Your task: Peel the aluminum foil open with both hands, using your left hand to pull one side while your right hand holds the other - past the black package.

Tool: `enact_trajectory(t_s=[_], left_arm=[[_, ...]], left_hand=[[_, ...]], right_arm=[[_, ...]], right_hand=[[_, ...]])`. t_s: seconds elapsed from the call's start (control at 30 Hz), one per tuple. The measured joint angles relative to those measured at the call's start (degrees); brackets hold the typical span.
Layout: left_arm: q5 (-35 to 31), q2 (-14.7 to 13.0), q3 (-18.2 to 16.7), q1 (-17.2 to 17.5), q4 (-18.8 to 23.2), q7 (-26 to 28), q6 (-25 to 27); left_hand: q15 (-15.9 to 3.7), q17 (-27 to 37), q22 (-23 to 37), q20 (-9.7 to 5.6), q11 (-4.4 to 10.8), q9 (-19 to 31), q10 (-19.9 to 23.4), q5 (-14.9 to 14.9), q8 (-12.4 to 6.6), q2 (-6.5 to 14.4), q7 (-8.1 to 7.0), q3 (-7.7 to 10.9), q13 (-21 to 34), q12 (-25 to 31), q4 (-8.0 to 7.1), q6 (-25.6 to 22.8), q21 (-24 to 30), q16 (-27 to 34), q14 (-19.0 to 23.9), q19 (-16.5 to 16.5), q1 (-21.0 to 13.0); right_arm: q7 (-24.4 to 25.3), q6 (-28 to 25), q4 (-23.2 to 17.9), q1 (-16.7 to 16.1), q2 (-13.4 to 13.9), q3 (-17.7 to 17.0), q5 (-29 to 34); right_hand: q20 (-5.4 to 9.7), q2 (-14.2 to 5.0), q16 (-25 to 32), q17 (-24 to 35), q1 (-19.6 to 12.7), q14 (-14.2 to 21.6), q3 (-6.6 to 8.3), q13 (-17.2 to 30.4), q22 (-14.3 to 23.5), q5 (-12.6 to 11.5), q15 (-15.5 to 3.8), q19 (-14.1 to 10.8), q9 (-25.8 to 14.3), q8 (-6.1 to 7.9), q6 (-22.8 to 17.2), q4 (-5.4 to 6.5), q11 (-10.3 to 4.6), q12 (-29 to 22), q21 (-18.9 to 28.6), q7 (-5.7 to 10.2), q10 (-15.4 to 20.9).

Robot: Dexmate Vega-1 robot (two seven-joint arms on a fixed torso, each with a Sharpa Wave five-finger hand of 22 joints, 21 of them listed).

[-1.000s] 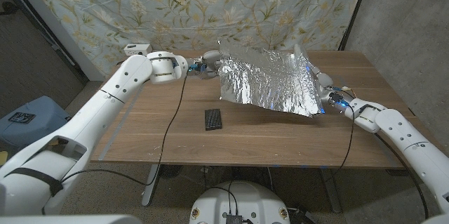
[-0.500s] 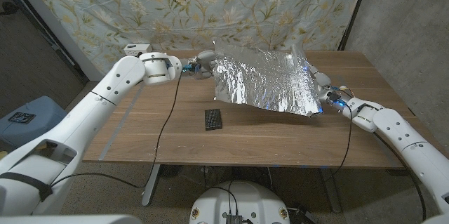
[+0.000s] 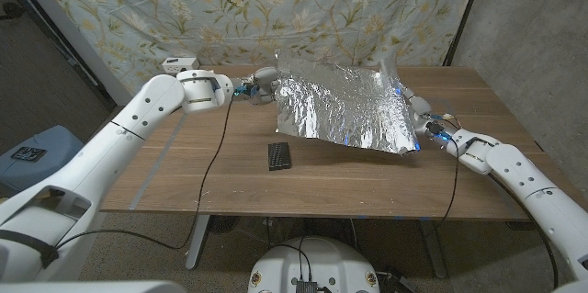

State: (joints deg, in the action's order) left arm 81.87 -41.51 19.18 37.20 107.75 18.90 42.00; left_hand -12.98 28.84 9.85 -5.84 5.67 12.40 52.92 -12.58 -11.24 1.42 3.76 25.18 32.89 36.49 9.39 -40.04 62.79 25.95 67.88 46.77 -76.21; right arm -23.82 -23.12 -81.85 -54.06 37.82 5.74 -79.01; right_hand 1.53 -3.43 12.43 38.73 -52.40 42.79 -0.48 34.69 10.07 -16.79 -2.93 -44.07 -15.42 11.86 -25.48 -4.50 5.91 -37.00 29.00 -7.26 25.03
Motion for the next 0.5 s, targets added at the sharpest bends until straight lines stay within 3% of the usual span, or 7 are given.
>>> enact_trajectory(t_s=[0.5], left_arm=[[1.89,-2.75,-2.42,3.71,3.32,1.44,-2.04]], left_hand=[[-0.21,0.3,0.01,0.0,0.0,0.0,0.0,0.0,0.0,0.0,-0.08,-0.23,-0.02,0.0,-0.23,-0.11,0.0,-0.01,0.22,0.0,0.0]], right_arm=[[-0.09,0.01,0.13,0.74,0.53,0.49,0.56]], right_hand=[[-0.22,-0.22,0.0,0.0,0.22,0.0,-0.24,0.0,0.0,0.0,0.0,-0.22,0.27,0.0,0.01,0.24,0.21,0.0,-0.43,-0.01,0.21]])
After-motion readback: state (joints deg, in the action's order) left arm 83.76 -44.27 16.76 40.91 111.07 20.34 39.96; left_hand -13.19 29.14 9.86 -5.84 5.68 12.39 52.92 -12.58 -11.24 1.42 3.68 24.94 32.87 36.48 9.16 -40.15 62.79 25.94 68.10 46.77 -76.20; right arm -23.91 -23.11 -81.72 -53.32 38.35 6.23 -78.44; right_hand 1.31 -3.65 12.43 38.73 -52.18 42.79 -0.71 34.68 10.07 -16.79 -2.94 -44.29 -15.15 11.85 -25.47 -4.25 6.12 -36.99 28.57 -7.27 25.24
